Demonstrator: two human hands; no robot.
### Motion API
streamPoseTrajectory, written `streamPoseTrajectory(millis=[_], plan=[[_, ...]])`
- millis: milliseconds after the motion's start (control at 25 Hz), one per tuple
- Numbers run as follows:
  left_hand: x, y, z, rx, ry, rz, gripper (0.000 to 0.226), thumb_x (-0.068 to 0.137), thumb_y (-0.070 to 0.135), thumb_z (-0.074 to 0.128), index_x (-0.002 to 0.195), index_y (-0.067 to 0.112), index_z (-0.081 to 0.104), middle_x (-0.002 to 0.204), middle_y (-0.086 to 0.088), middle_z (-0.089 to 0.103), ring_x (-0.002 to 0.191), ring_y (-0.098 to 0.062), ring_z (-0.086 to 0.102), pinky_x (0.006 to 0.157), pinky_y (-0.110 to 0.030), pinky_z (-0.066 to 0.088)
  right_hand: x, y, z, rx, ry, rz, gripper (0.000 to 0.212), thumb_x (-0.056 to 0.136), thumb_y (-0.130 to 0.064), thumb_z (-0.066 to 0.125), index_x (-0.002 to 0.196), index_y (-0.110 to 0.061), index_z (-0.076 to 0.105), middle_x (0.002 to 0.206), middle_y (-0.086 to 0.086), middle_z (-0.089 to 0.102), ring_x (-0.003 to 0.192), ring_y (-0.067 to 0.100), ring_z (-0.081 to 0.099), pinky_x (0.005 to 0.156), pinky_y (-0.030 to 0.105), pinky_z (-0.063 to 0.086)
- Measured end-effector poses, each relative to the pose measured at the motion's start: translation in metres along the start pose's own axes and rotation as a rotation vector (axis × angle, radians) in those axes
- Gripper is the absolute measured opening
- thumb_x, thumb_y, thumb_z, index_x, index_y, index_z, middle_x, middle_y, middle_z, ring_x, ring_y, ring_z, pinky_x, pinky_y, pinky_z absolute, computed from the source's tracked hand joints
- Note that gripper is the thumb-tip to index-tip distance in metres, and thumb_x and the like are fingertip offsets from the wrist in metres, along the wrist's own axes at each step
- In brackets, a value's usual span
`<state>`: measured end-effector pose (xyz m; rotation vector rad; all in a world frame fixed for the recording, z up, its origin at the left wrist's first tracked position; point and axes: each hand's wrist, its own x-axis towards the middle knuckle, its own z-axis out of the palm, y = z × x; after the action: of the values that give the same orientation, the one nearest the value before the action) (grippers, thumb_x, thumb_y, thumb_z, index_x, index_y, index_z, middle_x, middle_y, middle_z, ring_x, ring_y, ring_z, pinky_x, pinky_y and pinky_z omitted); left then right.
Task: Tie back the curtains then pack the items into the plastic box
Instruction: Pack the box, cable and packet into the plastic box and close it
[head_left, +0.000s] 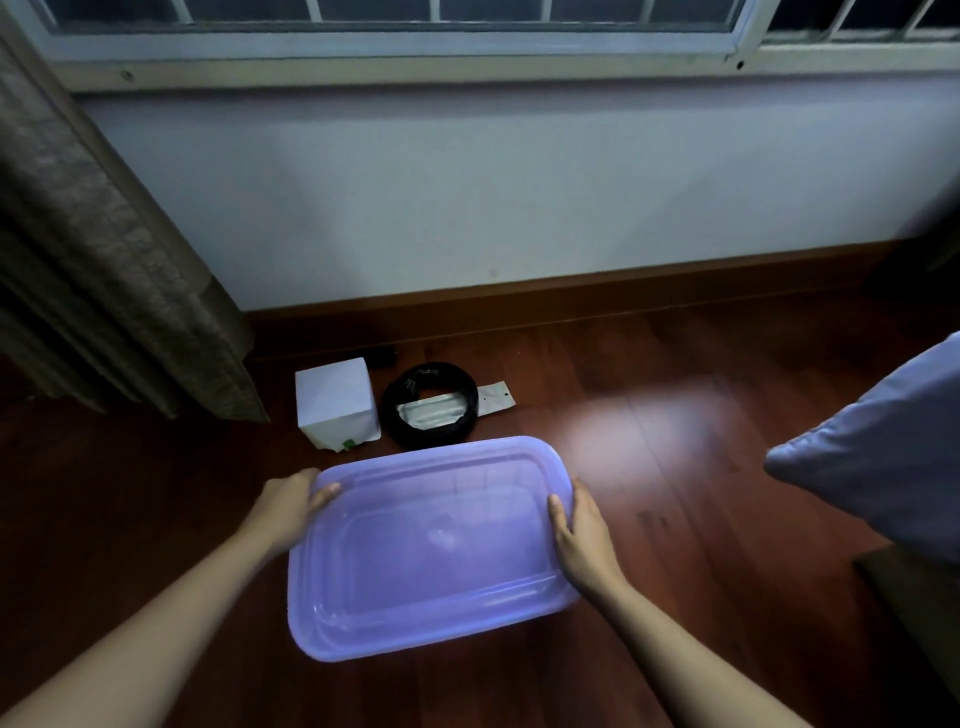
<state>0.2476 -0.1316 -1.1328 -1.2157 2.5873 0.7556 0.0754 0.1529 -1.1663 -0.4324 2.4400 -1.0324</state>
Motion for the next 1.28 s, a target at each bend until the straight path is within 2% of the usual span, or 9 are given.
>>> streamPoseTrajectory(millis=[120,240,440,600,680,800,960,1160,1280], plan=[[-0.003,-0.002,-0.007,-0.027,-0.042,-0.017,0.033,0.096,0.041,0.041,0.097,0.009,0.047,0.084,-0.012,0.056,0.069,-0.021,0.054,0.054,-0.031,0.036,0.000,-0.001,-0.001,-0.013,0.018,-0.011,0.056,0.097,-0.039,0.036,0.140,-0.003,0.034,0.146,0.014,0.040,0.135,0.026,0.038,0.110,0.038,0.031],[-0.004,-0.003,-0.009,-0.029,-0.021,0.012,0.030,0.096,0.039,0.041,0.091,0.010,0.045,0.082,-0.011,0.054,0.075,-0.027,0.055,0.057,-0.033,0.032,-0.005,-0.011,-0.006,0.007,0.065,-0.016,0.056,0.097,-0.036,0.039,0.140,0.000,0.035,0.146,0.015,0.040,0.135,0.028,0.037,0.113,0.038,0.027],[0.001,0.011,-0.026,-0.033,0.147,0.145,0.036,0.095,0.034,0.048,0.110,0.005,0.061,0.101,-0.021,0.060,0.100,-0.037,0.056,0.071,-0.030,0.032,-0.013,-0.027,-0.032,0.239,0.209,0.016,0.033,0.092,-0.029,0.055,0.118,-0.011,0.056,0.115,0.012,0.064,0.100,0.026,0.062,0.083,0.031,0.046],[0.001,0.035,-0.036,-0.273,0.204,0.071,0.055,0.098,0.037,0.039,0.142,0.004,0.037,0.147,-0.015,0.039,0.135,-0.032,0.037,0.107,-0.036,0.031,0.000,-0.020,-0.072,0.869,0.282,0.166,0.024,0.090,-0.010,0.059,0.111,-0.014,0.051,0.094,0.006,0.062,0.052,0.007,0.060,0.049,0.022,0.053],[0.000,0.025,-0.020,-0.141,0.125,-0.009,0.061,0.097,0.037,0.042,0.145,0.002,0.026,0.150,-0.021,0.029,0.137,-0.036,0.031,0.108,-0.039,0.029,0.006,-0.007,-0.081,1.078,0.438,0.219,0.036,0.090,-0.005,0.056,0.120,-0.016,0.040,0.103,0.009,0.062,0.059,0.006,0.062,0.056,0.025,0.057],[-0.003,0.001,0.007,0.063,-0.076,-0.162,0.077,0.093,0.028,0.051,0.149,0.003,0.004,0.151,-0.026,0.023,0.135,-0.042,0.031,0.108,-0.044,0.033,0.007,0.009,-0.079,1.303,0.593,0.283,0.042,0.089,0.006,0.050,0.115,-0.025,0.038,0.132,0.009,0.050,0.089,0.009,0.058,0.090,0.037,0.049],[-0.005,-0.004,0.013,0.096,-0.105,-0.093,0.073,0.091,0.007,0.047,0.150,0.013,0.005,0.131,-0.028,0.050,0.111,-0.041,0.055,0.086,-0.039,0.047,0.002,0.025,-0.069,1.461,0.597,0.398,0.061,0.087,0.015,0.041,0.131,-0.026,0.031,0.128,0.006,0.052,0.110,0.024,0.056,0.087,0.053,0.047],[-0.004,-0.006,0.013,0.017,-0.069,-0.093,0.073,0.092,0.005,0.047,0.150,0.019,0.005,0.106,-0.021,0.060,0.073,-0.026,0.058,0.061,-0.032,0.040,0.006,0.045,-0.051,1.356,0.559,0.495,0.062,0.090,0.011,0.044,0.141,-0.017,0.022,0.125,0.004,0.047,0.103,0.020,0.056,0.089,0.049,0.044],[-0.009,-0.004,0.014,-0.054,-0.034,-0.108,0.071,0.091,0.012,0.050,0.150,0.017,0.010,0.111,-0.022,0.061,0.086,-0.033,0.063,0.069,-0.037,0.049,0.011,0.054,-0.046,1.002,0.594,0.643,0.058,0.088,-0.004,0.059,0.140,-0.001,0.030,0.136,0.017,0.046,0.112,0.030,0.056,0.098,0.043,0.044]])
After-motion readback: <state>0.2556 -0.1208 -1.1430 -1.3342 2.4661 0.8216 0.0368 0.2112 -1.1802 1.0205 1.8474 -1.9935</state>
